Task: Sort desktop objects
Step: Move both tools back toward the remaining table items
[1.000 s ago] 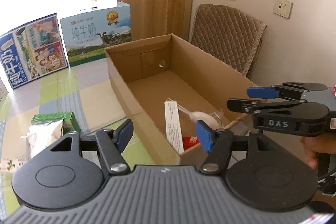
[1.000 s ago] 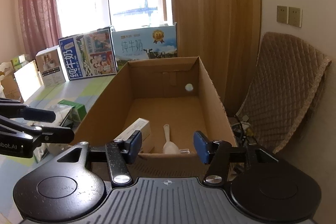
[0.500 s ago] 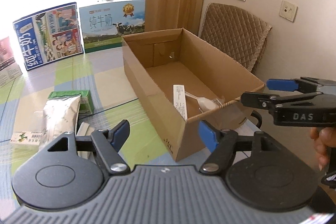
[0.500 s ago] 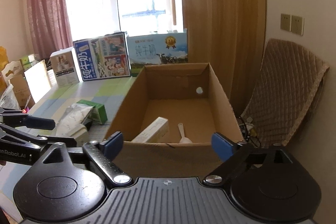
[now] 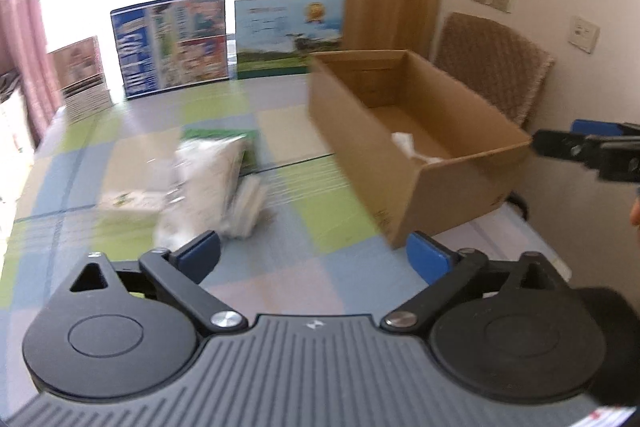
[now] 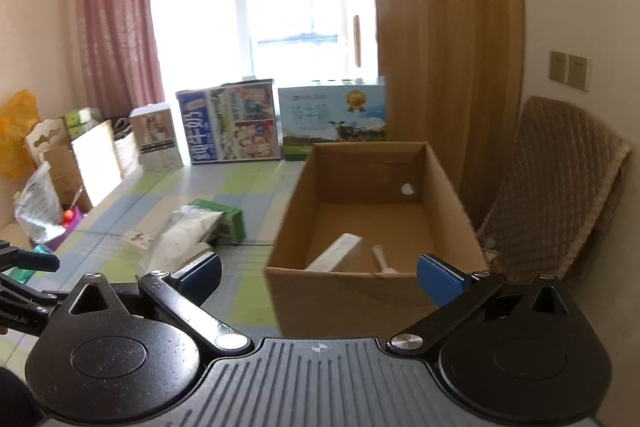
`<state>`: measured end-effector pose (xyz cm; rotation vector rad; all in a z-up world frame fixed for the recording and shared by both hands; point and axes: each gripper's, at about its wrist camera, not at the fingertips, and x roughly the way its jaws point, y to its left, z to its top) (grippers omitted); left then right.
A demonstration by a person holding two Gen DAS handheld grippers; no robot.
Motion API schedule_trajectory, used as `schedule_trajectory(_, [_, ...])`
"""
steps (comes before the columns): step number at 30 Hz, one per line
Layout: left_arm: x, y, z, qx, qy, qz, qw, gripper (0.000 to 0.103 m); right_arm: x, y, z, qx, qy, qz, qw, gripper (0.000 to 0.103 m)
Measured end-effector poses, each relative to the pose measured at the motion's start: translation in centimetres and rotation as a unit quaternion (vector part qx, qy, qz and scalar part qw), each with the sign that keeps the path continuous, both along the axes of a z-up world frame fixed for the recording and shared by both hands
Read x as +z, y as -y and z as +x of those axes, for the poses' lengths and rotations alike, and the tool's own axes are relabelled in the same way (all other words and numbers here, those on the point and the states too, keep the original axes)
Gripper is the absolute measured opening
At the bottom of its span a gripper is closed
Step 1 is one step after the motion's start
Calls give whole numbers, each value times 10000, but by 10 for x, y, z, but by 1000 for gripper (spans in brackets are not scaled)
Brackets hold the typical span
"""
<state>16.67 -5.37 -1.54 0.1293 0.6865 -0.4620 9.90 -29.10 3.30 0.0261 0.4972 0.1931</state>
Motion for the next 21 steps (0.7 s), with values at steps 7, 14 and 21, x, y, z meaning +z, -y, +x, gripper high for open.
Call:
schedule_trajectory(7, [-2, -55, -14, 552, -76, 106, 9984, 101, 1, -33, -9, 435, -19, -87, 9990, 101])
schedule_trajectory(14, [0, -86, -23, 800, -55, 171, 9966, 101, 1, -57, -13, 796, -79, -219, 9966, 101])
schedule_trajectory(21, [0, -95, -20, 759, -46, 244, 9968, 101, -5, -74, -8, 1142, -195, -423, 9924, 101])
